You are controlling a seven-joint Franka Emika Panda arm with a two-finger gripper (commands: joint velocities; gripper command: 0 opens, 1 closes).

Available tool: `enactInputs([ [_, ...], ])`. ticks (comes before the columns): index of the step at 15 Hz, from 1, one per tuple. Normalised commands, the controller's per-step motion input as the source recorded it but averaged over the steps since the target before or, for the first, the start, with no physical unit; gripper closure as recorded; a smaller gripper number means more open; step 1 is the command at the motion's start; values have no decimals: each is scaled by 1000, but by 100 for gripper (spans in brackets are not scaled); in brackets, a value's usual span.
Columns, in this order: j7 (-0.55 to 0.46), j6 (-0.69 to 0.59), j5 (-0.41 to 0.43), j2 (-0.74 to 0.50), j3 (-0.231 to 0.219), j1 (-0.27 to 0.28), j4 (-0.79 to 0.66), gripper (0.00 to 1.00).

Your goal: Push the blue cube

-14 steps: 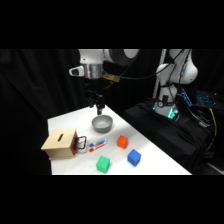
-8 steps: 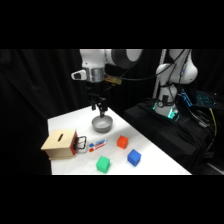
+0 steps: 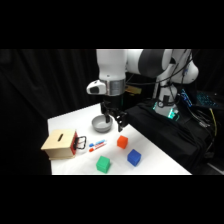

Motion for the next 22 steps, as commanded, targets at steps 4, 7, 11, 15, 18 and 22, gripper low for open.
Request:
enactInputs([
  [4,162,185,-131,-162,77,95,-267,60],
  [7,137,214,-121,-139,74,83,-251,86],
  [11,85,317,-107,17,53,54,-171,100],
  [15,27,366,-83,195,18,12,-87,96],
  [18,-29,313,-54,265,4,7,-7,96],
  [22,-79,261,-9,297,7,3,63,98],
])
